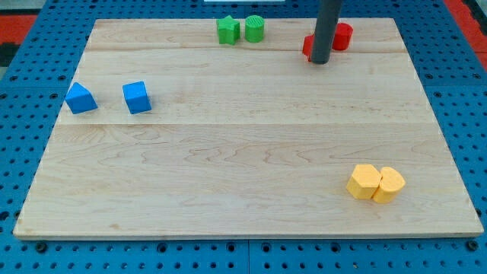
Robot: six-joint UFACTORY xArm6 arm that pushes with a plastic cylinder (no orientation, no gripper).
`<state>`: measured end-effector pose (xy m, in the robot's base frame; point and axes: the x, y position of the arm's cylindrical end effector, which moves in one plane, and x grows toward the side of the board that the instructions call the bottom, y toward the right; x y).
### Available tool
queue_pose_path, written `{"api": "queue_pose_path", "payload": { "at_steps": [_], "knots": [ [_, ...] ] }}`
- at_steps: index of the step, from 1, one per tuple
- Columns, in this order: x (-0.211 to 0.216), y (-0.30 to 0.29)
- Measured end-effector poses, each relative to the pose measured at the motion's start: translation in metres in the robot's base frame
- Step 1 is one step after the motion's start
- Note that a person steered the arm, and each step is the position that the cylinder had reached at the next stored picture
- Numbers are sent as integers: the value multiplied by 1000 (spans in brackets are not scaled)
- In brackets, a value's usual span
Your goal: Place the blue cube at the bottom left of the red circle
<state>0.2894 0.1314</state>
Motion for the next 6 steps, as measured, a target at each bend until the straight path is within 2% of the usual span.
{"api": "queue_pose_path", "payload": {
  "at_steps": [1,2,5,6],
  "knots": [
    [12,6],
    [61,-3],
    [171,-197],
    [163,-285]
  ]
}}
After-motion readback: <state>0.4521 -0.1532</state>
